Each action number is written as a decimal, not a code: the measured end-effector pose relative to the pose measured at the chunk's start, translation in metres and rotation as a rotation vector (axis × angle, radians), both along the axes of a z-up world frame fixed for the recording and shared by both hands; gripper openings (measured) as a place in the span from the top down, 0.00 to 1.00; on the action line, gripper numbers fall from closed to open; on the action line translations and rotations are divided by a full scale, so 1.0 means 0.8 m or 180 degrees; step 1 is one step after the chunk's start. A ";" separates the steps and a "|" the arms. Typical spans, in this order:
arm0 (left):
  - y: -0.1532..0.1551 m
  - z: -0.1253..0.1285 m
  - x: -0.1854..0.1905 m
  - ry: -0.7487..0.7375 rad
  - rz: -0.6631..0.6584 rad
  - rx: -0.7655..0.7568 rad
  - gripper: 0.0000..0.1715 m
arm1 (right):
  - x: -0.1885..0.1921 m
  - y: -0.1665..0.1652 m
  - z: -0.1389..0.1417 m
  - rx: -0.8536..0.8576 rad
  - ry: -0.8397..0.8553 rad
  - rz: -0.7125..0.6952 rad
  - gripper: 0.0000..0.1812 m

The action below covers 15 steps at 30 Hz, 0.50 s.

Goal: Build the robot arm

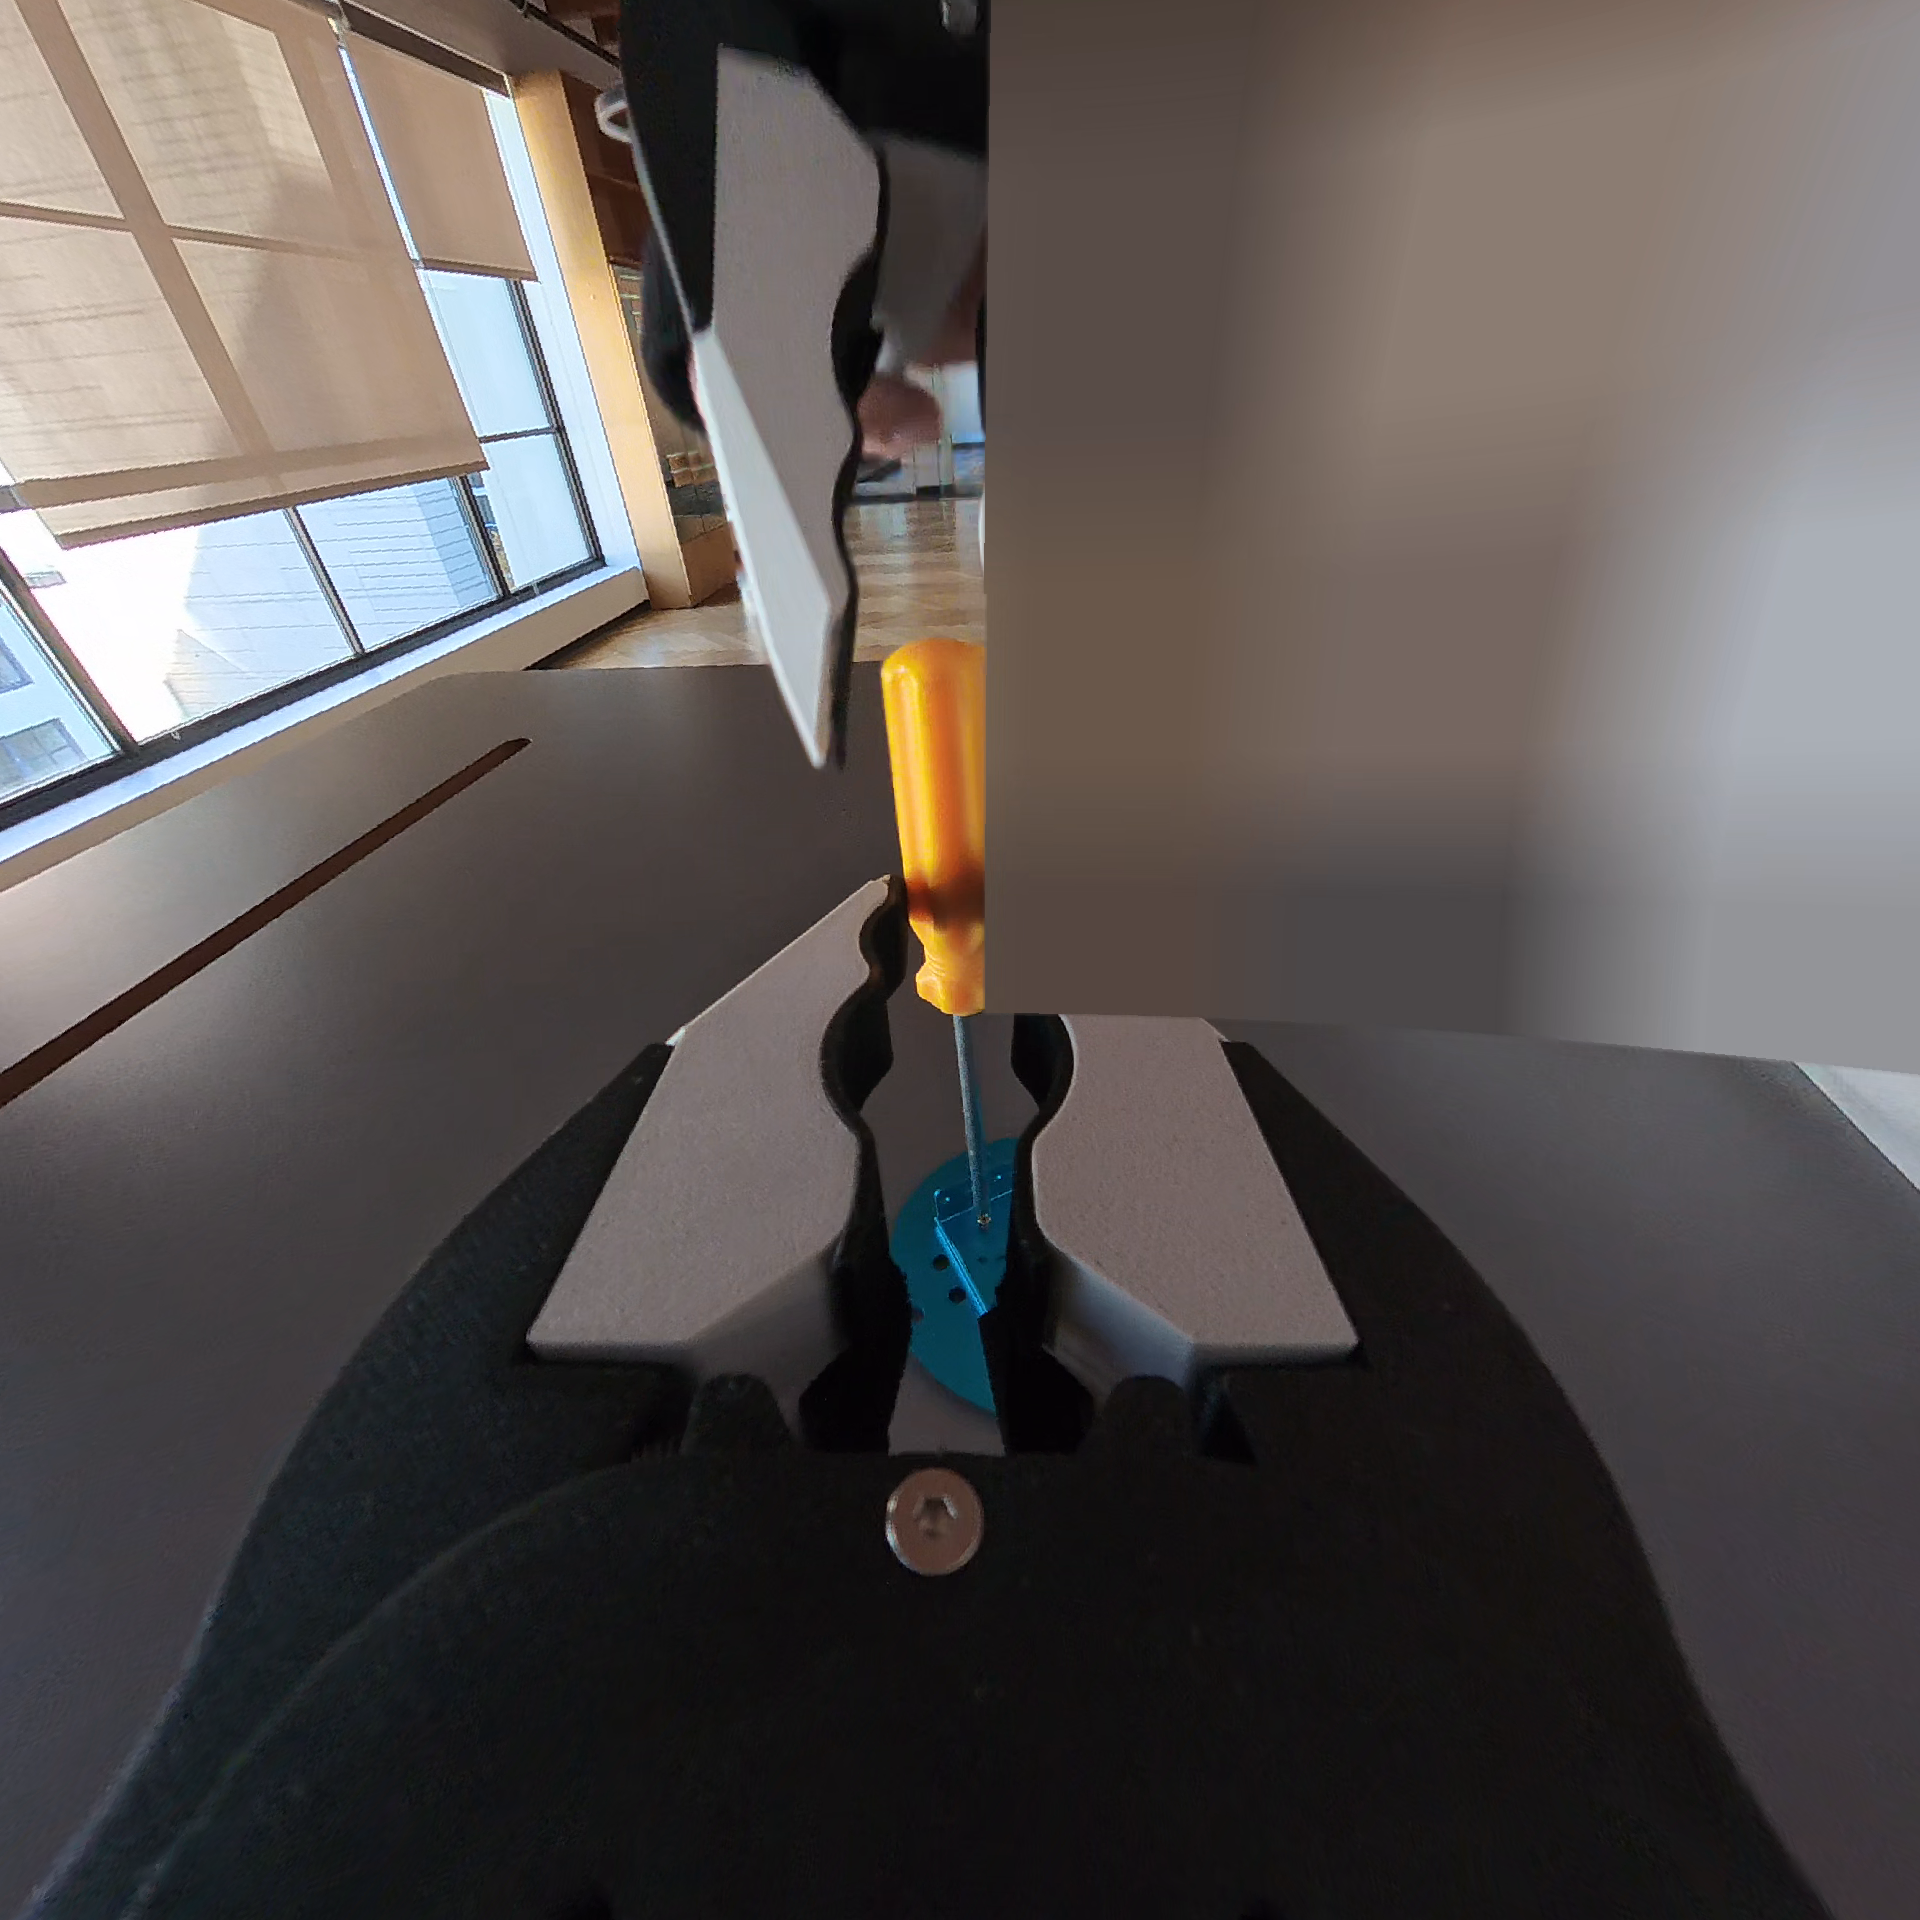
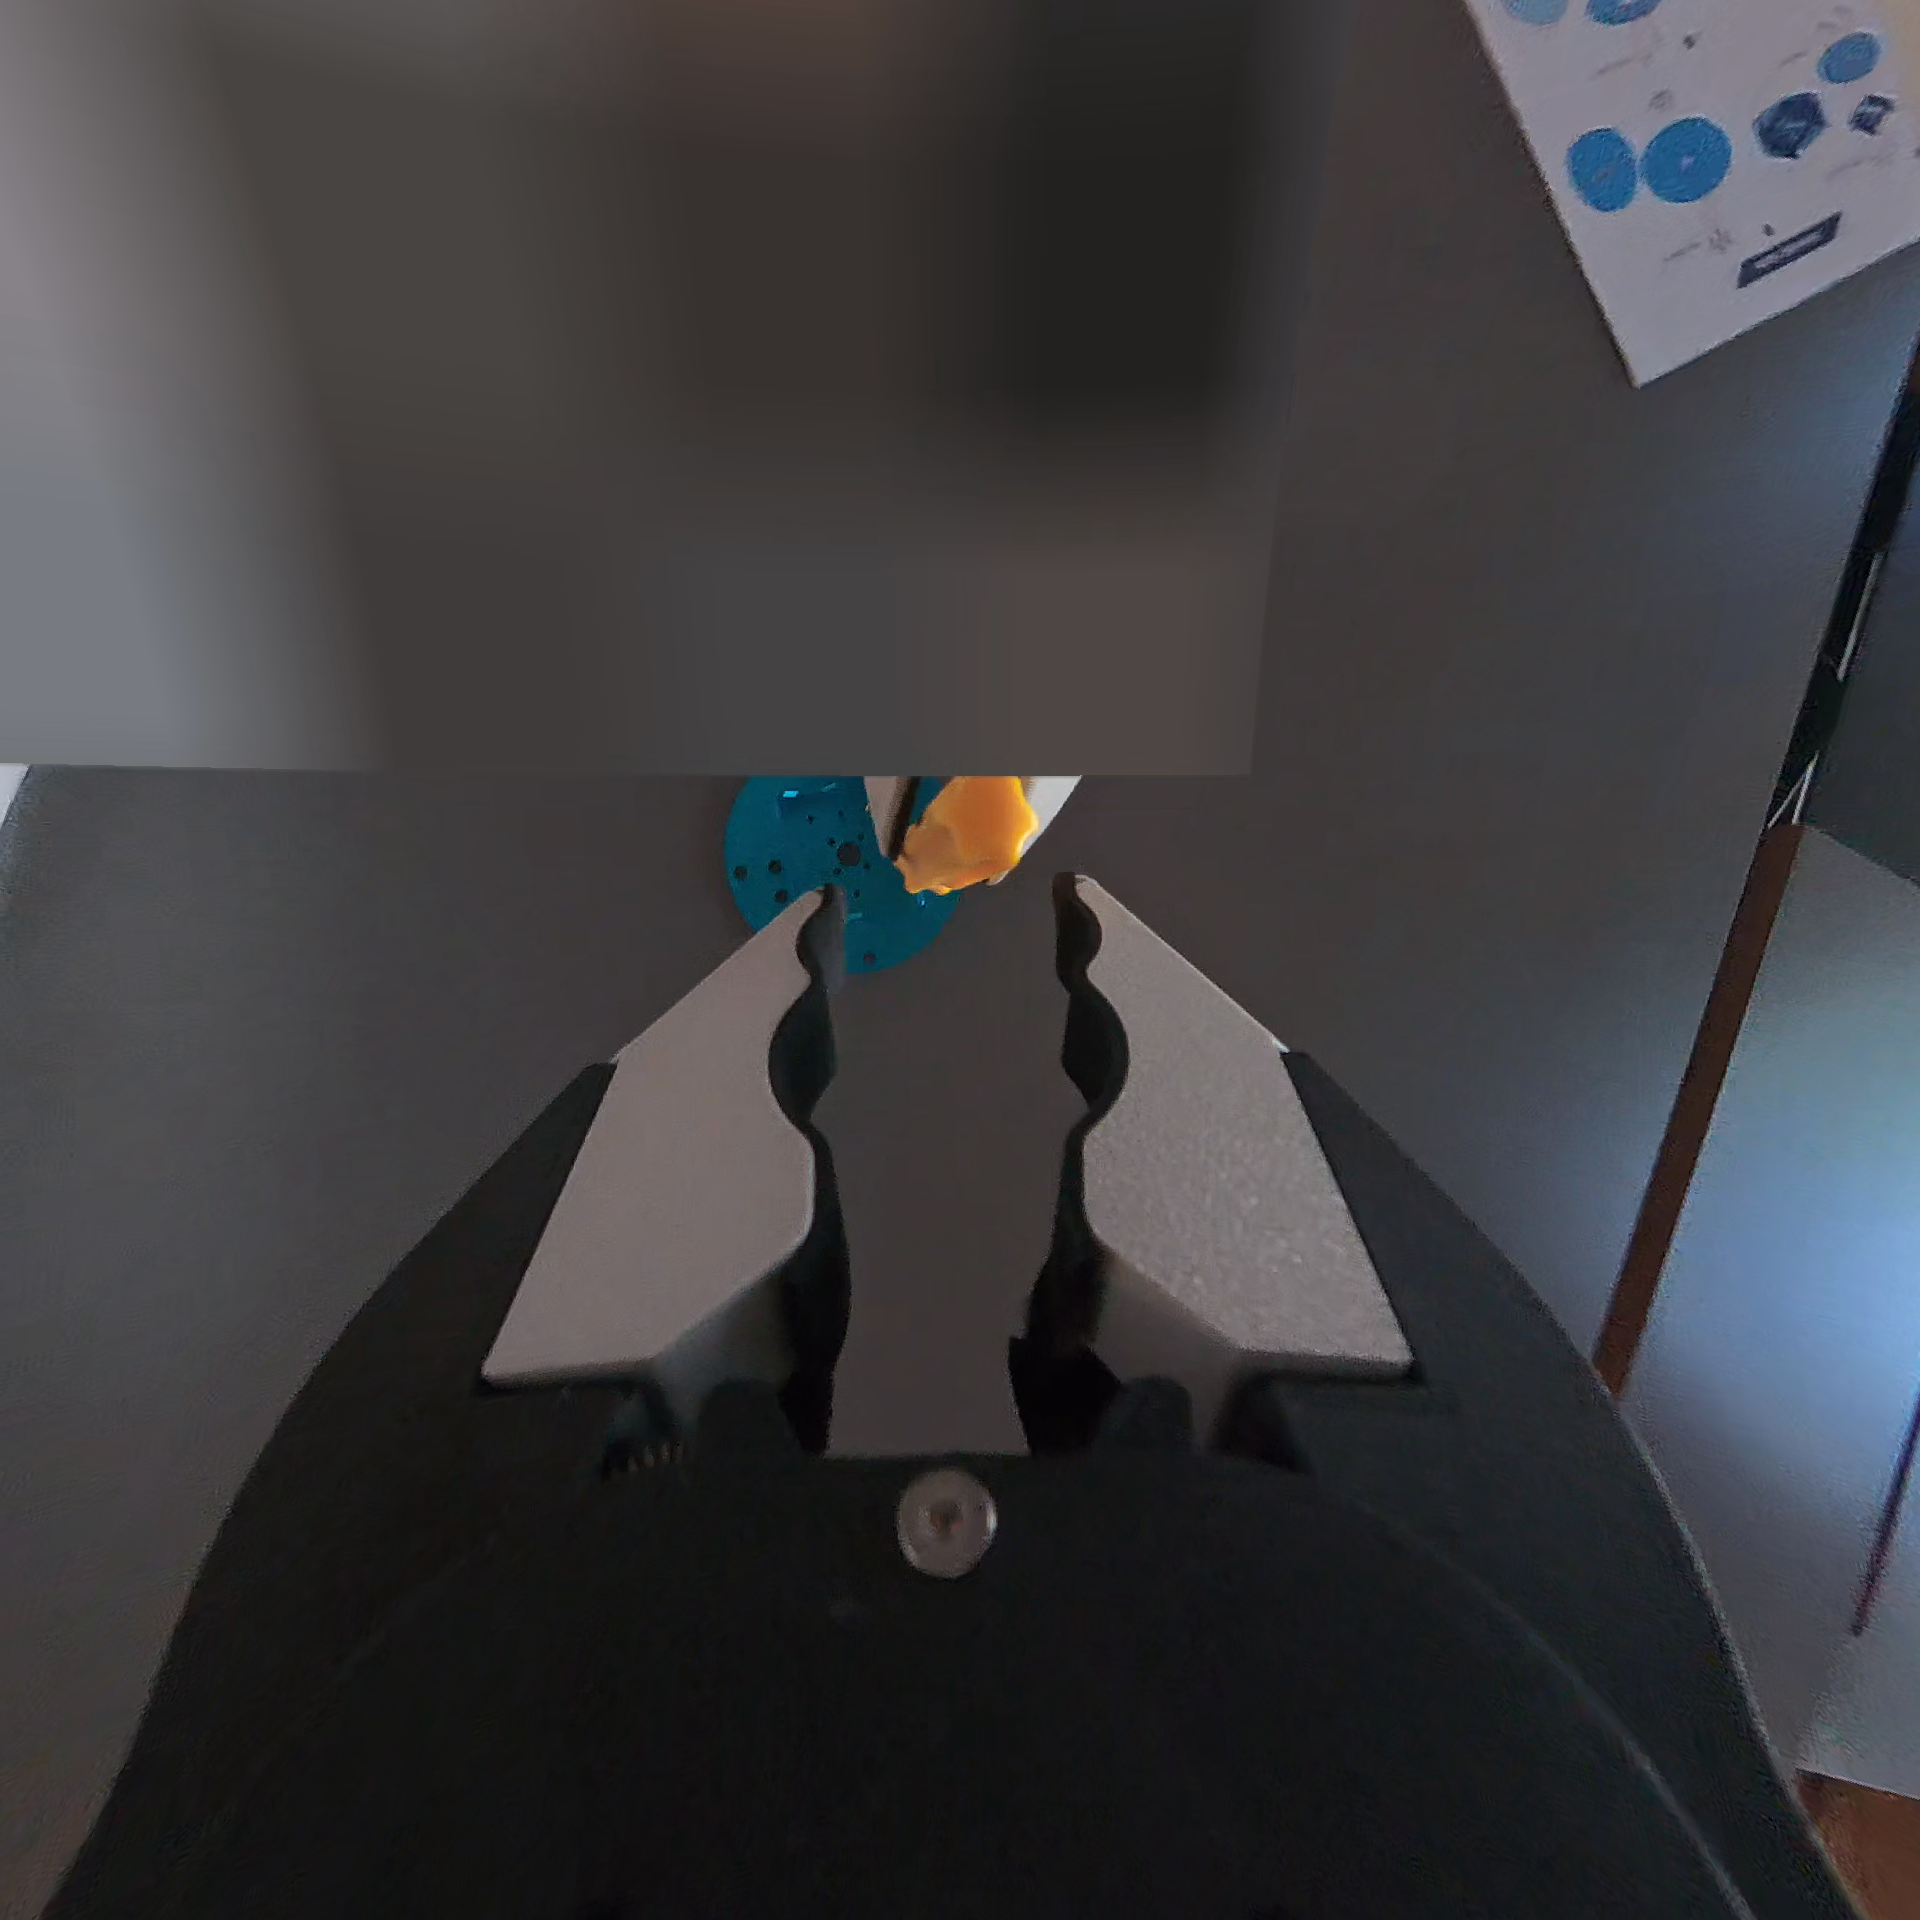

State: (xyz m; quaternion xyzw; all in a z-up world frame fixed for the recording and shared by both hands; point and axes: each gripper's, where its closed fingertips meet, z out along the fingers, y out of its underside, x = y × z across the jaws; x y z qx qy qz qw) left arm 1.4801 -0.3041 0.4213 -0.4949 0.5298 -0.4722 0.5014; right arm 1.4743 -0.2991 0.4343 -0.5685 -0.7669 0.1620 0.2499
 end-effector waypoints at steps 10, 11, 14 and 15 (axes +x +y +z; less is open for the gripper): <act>0.001 0.000 0.000 0.0046 -0.0034 0.0009 0.91 | -0.010 0.001 0.015 0.0156 -0.1098 0.0421 0.87; 0.001 0.000 0.000 0.0049 -0.0046 0.0013 0.91 | -0.009 0.002 0.013 0.0158 -0.1188 0.0413 0.90; 0.000 0.000 0.000 0.0057 -0.0064 0.0018 0.91 | -0.007 0.003 0.010 0.0158 -0.1355 0.0377 0.91; -0.001 0.000 0.000 0.0068 -0.0073 0.0030 0.91 | -0.007 0.002 0.010 0.0154 -0.1396 0.0357 0.91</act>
